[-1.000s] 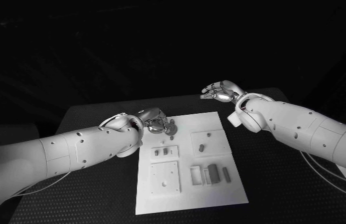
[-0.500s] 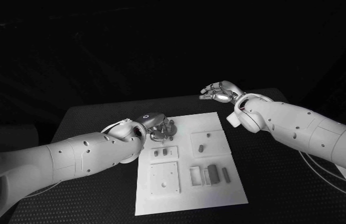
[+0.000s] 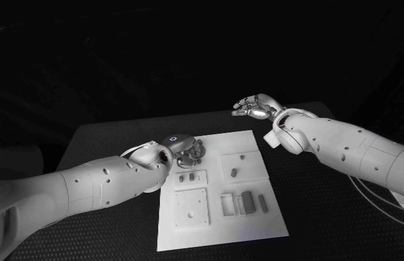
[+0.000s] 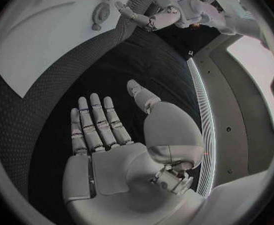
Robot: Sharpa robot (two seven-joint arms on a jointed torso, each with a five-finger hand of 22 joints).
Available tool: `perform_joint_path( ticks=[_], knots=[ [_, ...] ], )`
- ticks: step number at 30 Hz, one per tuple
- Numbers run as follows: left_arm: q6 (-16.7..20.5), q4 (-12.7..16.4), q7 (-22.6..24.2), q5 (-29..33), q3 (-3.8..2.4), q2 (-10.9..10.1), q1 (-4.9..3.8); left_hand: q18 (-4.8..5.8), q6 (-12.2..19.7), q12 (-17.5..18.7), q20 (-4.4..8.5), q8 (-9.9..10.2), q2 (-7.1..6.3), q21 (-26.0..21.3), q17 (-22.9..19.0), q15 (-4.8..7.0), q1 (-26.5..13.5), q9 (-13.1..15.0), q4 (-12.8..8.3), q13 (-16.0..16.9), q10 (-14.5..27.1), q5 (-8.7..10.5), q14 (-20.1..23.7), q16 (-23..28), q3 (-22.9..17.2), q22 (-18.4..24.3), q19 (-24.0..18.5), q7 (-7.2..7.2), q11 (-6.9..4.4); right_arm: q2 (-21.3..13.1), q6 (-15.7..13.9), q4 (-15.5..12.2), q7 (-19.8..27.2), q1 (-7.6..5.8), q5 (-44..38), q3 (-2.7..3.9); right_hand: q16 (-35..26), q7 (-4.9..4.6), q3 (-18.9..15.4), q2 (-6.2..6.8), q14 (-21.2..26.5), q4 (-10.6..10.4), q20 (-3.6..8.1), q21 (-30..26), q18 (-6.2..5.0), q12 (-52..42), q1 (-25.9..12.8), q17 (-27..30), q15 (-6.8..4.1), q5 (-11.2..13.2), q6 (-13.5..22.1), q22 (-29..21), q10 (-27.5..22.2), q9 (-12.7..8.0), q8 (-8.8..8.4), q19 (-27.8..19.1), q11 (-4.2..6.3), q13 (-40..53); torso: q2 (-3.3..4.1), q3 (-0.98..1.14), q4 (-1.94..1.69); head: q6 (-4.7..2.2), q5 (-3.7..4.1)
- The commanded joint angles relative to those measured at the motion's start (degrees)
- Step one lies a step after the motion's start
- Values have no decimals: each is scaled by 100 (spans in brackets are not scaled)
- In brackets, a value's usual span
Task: Assemble the parts on the task board
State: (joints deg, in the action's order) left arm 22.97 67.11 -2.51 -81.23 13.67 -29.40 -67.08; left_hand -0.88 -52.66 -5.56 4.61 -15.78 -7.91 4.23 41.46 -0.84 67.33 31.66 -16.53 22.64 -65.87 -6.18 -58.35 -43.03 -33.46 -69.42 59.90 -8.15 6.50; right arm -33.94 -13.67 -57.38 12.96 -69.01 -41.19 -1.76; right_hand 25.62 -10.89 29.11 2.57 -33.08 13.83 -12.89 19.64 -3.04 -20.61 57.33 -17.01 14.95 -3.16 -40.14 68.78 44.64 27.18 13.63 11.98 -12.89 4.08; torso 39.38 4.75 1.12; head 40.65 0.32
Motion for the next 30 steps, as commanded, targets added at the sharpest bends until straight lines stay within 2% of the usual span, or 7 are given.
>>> perform_joint_path(
  ticks=[1,8,19,26,30],
  knots=[
    [-165,-31,-123,-206,-3,47,46,35,72,62,12,45,14,-30,-27,-10,39,-30,-2,-43,56,-5,26,-40,34,11,50,-1,23,-10,73,-21,49,1,-30,2,-29,-258,-15,62,48,-12,1,-37,89,19,12,-10,10,30,45,11,-8,-6,19,-22,-7,-9,6,3,6,2,6],
    [-138,-196,-180,-209,-6,158,134,24,97,133,8,68,20,-27,-65,-18,36,-66,1,-102,93,55,23,-79,45,16,67,-34,45,-16,74,-33,49,1,-30,2,-29,-258,-15,63,48,-12,1,-37,89,19,12,-10,10,30,45,12,-8,-6,20,-21,-7,-10,6,4,3,15,20],
    [-136,-209,-171,-206,-6,186,148,16,85,145,5,69,51,-22,-95,-17,13,-90,10,-130,70,62,15,-116,49,16,86,-64,44,2,76,-24,50,1,-30,2,-29,-258,-15,63,47,-12,1,-38,88,19,12,-11,9,30,45,13,-8,-7,21,-21,-7,-9,-5,6,-11,50,35],
    [-14,-155,-74,-105,-7,165,149,4,139,122,19,102,59,-9,-134,7,6,-136,10,-146,-26,62,-21,-181,50,8,137,-34,14,2,76,-19,52,1,-30,2,-29,-259,-15,62,48,-13,1,-39,88,19,12,-12,9,30,45,14,-8,-8,21,-20,-7,-9,-10,3,-3,59,29],
    [-63,-137,-56,-85,-7,180,149,5,149,124,23,107,55,-8,-146,12,-15,-147,13,-153,-41,70,-28,-197,62,6,150,-24,8,1,80,-23,53,1,-30,2,-30,-259,-16,61,48,-13,1,-39,88,19,12,-12,9,30,44,15,-8,-8,22,-20,-7,-9,-10,4,-1,61,29]
  ],
)
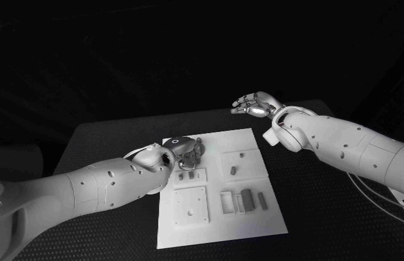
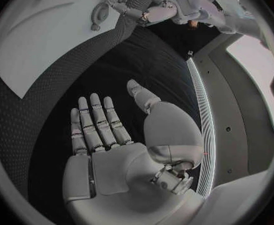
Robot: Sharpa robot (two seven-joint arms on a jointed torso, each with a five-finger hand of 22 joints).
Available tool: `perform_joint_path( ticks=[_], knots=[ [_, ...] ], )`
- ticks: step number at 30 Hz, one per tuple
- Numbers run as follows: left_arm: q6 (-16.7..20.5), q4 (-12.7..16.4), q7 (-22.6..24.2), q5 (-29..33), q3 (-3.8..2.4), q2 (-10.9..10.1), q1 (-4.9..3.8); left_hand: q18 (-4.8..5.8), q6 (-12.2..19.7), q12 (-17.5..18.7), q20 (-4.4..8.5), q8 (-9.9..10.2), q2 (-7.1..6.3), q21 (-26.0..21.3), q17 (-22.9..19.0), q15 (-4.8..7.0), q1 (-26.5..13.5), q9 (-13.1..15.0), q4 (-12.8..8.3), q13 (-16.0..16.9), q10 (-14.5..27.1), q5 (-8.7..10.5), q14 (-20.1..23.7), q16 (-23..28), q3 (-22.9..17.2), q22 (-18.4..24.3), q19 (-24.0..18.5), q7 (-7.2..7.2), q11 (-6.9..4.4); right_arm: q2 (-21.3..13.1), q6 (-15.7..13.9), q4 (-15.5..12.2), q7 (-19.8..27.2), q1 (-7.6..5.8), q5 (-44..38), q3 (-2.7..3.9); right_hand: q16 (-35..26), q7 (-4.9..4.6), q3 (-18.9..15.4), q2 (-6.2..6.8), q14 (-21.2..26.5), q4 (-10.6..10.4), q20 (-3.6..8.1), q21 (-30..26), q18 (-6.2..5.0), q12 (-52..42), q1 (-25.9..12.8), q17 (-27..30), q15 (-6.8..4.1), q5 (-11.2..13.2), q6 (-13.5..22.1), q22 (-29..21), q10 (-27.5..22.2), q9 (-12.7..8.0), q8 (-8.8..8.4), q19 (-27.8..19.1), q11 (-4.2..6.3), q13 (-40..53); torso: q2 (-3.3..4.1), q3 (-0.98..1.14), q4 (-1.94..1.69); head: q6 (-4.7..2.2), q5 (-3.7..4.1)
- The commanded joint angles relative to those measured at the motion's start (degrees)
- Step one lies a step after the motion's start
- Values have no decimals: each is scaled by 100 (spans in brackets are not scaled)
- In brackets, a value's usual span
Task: Assemble the parts on the task board
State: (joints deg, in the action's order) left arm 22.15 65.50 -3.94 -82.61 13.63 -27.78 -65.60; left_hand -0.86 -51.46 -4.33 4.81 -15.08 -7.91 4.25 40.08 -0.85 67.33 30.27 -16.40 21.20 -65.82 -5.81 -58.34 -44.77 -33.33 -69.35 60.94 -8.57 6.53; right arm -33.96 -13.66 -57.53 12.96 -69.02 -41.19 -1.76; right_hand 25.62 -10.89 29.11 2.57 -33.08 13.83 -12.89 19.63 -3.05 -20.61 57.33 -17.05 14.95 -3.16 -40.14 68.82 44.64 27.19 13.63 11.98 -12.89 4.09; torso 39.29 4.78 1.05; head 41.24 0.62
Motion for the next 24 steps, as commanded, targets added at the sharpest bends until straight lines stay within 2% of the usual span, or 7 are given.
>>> perform_joint_path(
  ticks=[1,8,24],
  knots=[
    [1,21,89,69,-4,25,0,4,36,4,3,40,51,-12,-13,13,-29,-12,2,-12,-48,40,-29,-27,57,-1,48,17,5,2,78,-8,53,1,-30,2,-30,-258,-16,61,48,-13,1,-39,88,19,12,-8,9,30,44,11,-8,-10,22,-20,-7,-10,-1,-1,6,2,0],
    [-207,-48,49,88,-3,66,0,11,-36,27,7,4,125,-27,-72,11,-161,-33,37,-48,-59,82,-8,-62,98,1,48,-87,7,4,80,-11,53,1,-30,2,-31,-258,-16,60,48,-14,1,-41,88,19,11,-9,9,30,44,13,-7,-11,24,-19,-7,-9,-4,-2,4,-3,3],
    [-436,-172,-93,82,-3,148,46,10,-83,48,13,-12,279,-28,-134,16,-133,-67,23,-105,-62,80,-1,-94,19,4,50,-86,4,2,85,-9,52,1,-30,2,-32,-258,-17,59,49,-16,1,-45,88,18,9,-11,10,30,43,18,-6,-14,28,-18,-7,-9,4,1,13,1,16]
  ],
)
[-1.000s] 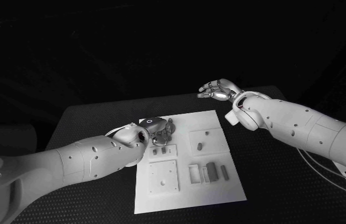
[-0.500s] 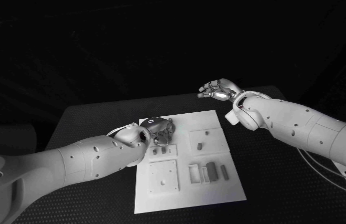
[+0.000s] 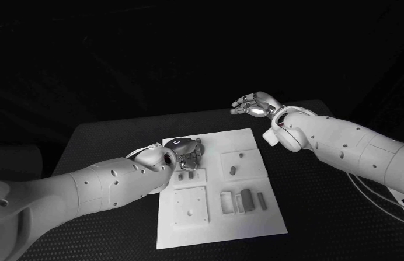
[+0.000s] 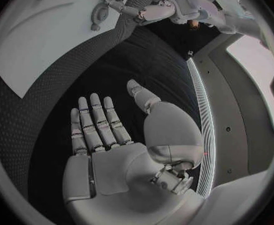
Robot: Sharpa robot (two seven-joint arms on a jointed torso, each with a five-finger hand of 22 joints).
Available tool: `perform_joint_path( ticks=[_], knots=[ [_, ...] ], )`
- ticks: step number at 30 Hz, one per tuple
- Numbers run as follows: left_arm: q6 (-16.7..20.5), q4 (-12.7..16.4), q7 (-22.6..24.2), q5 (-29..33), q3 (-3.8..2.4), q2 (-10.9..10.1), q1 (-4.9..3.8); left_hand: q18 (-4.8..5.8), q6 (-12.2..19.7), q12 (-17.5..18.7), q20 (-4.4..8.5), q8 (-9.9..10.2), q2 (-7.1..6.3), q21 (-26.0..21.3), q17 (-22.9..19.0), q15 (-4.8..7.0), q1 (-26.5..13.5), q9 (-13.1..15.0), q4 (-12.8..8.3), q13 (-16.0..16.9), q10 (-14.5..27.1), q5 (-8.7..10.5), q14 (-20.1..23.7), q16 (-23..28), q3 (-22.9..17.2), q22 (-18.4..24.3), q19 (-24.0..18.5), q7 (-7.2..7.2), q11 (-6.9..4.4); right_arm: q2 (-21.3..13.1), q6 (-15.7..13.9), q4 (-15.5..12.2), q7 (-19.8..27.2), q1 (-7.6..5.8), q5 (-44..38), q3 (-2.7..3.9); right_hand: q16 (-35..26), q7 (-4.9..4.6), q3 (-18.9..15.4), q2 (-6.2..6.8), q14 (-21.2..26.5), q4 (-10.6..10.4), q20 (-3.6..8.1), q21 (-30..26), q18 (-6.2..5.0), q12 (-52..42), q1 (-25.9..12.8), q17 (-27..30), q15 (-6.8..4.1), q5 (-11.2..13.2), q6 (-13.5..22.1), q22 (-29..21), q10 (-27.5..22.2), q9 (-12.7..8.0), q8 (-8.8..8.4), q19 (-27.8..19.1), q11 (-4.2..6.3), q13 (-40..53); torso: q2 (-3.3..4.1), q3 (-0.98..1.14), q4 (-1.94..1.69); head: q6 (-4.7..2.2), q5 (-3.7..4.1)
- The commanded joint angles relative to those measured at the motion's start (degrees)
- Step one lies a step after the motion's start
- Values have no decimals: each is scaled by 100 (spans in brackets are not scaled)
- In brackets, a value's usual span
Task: Assemble the parts on the task board
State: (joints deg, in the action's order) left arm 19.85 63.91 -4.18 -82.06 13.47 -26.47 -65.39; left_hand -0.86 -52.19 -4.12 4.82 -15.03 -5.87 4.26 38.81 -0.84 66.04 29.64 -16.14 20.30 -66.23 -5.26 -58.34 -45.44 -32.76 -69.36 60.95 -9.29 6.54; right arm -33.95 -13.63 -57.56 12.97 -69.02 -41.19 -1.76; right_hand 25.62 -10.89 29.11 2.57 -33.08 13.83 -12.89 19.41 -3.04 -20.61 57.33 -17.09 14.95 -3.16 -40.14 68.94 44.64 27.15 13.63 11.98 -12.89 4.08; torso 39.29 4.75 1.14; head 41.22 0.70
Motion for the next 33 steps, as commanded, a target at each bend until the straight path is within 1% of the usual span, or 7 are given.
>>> perform_joint_path(
  ticks=[1,6,11,18,24,28,33],
  knots=[
    [-193,-21,-75,27,13,20,28,9,-9,28,13,-15,82,-28,-10,16,4,-7,-6,-20,-19,25,-2,-30,-47,5,50,-14,3,-2,82,-8,51,1,-30,2,-32,-258,-17,59,49,-16,1,-23,88,18,9,-7,10,30,43,6,-6,-10,28,-18,-7,-9,3,4,2,6,10],
    [-210,-27,-78,27,12,34,36,9,-15,22,14,-16,108,-26,-24,18,23,-17,-9,-35,-32,25,-12,-44,-71,4,60,-14,0,1,83,-9,51,1,-30,2,-33,-258,-17,59,49,-17,1,-24,88,18,8,-8,10,30,42,8,-6,-11,30,-18,-7,-9,0,4,-3,13,24],
    [-292,-18,-111,-23,12,38,38,4,-91,-10,30,-56,155,-16,-55,44,108,-25,-30,-50,-135,-10,-49,-89,-142,-4,100,18,-35,13,86,4,52,1,-30,2,-33,-258,-17,58,49,-18,0,-25,88,18,8,-9,10,30,42,10,-6,-12,31,-18,-6,-9,-3,2,-8,22,28],
    [-372,-27,-155,-159,12,30,39,9,-311,-70,98,-173,89,18,-133,123,352,-30,-44,-64,-414,58,-180,-220,-366,-40,253,109,-134,20,90,12,53,2,-30,2,-33,-258,-18,56,49,-21,0,-27,88,17,5,-10,10,30,42,12,-5,-13,32,-17,-6,-9,0,0,-9,31,33],
    [-231,-54,-57,-186,13,37,49,-4,-542,-142,195,-300,77,102,-153,238,363,8,-39,-35,-681,88,-406,-379,-340,-114,501,209,-249,22,90,8,53,2,-30,2,-34,-258,-19,55,49,-23,0,-28,88,17,3,-11,10,30,41,13,-5,-14,33,-17,-6,-9,-1,-2,-8,40,27],
    [-185,-51,-5,-185,13,42,58,2,-599,-145,222,-328,96,108,-174,262,340,17,-36,-33,-744,114,-457,-410,-324,-131,554,234,-273,24,88,7,53,2,-30,2,-34,-259,-19,54,49,-25,-1,-29,88,17,1,-12,10,30,41,14,-5,-15,34,-17,-6,-9,0,-2,-7,43,27],
    [-20,-52,56,-139,13,35,65,10,-611,-133,232,-330,106,105,-192,269,301,15,-26,-38,-758,121,-471,-416,-308,-139,575,237,-276,22,87,2,52,2,-30,2,-35,-258,-20,54,49,-26,-1,-31,88,17,0,-12,10,30,41,16,-5,-17,35,-16,-6,-9,-3,0,-9,46,24]
  ],
)
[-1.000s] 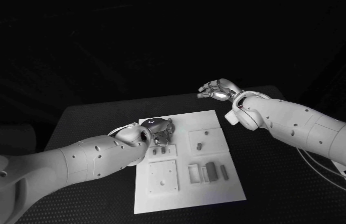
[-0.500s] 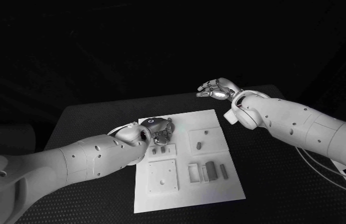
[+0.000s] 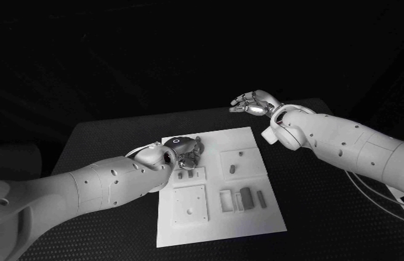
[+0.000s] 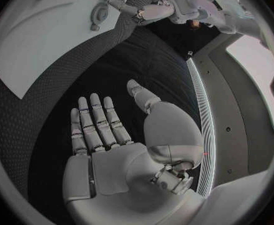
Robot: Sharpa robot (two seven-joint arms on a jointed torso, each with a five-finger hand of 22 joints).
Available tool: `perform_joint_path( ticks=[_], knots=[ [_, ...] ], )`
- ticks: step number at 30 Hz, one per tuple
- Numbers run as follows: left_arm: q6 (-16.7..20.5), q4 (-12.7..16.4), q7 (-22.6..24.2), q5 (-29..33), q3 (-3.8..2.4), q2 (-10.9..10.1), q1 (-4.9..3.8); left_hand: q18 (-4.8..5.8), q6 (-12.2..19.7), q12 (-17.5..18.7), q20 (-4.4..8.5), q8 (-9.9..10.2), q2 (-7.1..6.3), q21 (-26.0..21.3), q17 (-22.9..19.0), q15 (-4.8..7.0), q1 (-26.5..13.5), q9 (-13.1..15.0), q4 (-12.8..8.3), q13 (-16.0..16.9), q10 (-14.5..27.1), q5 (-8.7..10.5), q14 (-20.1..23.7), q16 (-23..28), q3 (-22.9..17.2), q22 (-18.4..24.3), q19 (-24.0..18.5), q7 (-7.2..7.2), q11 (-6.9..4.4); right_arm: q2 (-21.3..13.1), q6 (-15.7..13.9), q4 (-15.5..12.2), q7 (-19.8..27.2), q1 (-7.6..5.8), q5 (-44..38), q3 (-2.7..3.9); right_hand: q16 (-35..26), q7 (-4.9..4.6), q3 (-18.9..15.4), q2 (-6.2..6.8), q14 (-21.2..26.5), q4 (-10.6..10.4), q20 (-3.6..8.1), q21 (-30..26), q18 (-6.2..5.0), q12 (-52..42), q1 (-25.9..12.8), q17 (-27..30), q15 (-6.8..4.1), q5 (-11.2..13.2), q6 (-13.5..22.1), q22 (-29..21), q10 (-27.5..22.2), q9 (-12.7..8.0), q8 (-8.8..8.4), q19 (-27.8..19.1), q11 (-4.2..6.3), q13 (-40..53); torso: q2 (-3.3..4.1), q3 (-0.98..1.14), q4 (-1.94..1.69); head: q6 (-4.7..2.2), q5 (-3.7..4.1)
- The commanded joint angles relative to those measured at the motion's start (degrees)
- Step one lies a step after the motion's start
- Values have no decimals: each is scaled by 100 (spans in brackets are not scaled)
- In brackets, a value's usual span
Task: Assemble the parts on the task board
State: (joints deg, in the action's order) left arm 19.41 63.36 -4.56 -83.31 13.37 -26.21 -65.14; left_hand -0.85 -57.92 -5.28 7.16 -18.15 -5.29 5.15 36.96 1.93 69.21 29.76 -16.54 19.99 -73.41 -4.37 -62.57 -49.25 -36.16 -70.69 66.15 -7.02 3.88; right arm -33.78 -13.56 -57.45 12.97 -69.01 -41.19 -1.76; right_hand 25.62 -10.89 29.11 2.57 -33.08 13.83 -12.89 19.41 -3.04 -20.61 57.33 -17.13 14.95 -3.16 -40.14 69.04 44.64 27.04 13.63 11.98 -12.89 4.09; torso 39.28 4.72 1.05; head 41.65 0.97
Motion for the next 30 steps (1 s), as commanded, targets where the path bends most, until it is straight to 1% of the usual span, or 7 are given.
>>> perform_joint_path(
  ticks=[1,8,14,16,19,26,30],
  knots=[
    [50,3,105,-4,23,6,40,10,-39,-17,-1,-18,50,16,-9,-7,-19,3,14,-8,-41,32,-50,-34,33,-7,55,10,-10,5,81,-10,52,1,-30,2,-35,-258,-20,54,49,-26,-1,-31,88,17,0,-8,10,30,41,7,-5,-6,35,-16,-6,-10,-1,3,-1,3,-3],
    [308,7,223,130,20,-35,40,11,-114,-19,34,-50,115,23,-44,23,-49,12,19,-5,-126,22,-123,-65,20,-29,131,39,-41,0,78,-12,53,1,-30,2,-35,-258,-20,54,49,-27,0,-33,87,17,-1,-9,10,30,41,9,-5,-8,37,-16,-6,-10,-2,4,2,-4,-8],
    [406,70,283,681,9,-154,37,16,-131,-7,51,-54,168,23,-67,38,-101,12,38,-9,-156,22,-158,-79,18,-41,174,43,-49,-9,82,-9,50,1,-30,2,-36,-258,-20,55,49,-28,0,-35,87,17,-1,-10,10,30,41,11,-5,-10,38,-16,-6,-10,0,4,4,-14,-6],
    [407,92,296,815,-31,-184,36,18,-134,-3,54,-55,178,20,-73,40,-119,12,42,-11,-162,23,-162,-81,21,-43,179,45,-50,-9,78,-5,51,1,-30,2,-36,-258,-20,55,49,-28,0,-36,87,17,-1,-11,10,30,42,12,-5,-10,38,-16,-6,-10,-1,2,1,-17,-1],
    [393,99,321,1132,-49,-211,32,21,-135,2,57,-54,195,16,-80,42,-138,12,47,-12,-167,23,-165,-82,21,-45,183,45,-51,-16,77,-7,52,1,-30,2,-36,-258,-20,55,49,-28,0,-36,87,17,-1,-11,10,30,42,12,-5,-11,39,-16,-6,-10,-4,-1,-1,-15,3],
    [341,122,363,1657,-275,-314,18,29,-121,25,61,-45,235,-1,-102,40,-192,8,61,-22,-163,30,-159,-78,26,-48,182,40,-45,-30,73,-5,50,1,-30,2,-37,-258,-20,55,49,-28,0,-38,87,17,-1,-12,10,30,42,14,-5,-12,40,-16,-6,-10,-4,-3,-3,-21,1],
    [259,185,394,1762,-359,-377,-10,30,-120,27,61,-45,235,-2,-104,40,-194,8,60,-22,-162,30,-158,-77,26,-48,181,40,-45,-35,75,-14,51,1,-30,2,-37,-258,-20,55,49,-28,0,-38,87,17,-1,-12,10,30,42,14,-5,-12,40,-16,-6,-10,-6,-3,-4,-28,-9]
  ],
)
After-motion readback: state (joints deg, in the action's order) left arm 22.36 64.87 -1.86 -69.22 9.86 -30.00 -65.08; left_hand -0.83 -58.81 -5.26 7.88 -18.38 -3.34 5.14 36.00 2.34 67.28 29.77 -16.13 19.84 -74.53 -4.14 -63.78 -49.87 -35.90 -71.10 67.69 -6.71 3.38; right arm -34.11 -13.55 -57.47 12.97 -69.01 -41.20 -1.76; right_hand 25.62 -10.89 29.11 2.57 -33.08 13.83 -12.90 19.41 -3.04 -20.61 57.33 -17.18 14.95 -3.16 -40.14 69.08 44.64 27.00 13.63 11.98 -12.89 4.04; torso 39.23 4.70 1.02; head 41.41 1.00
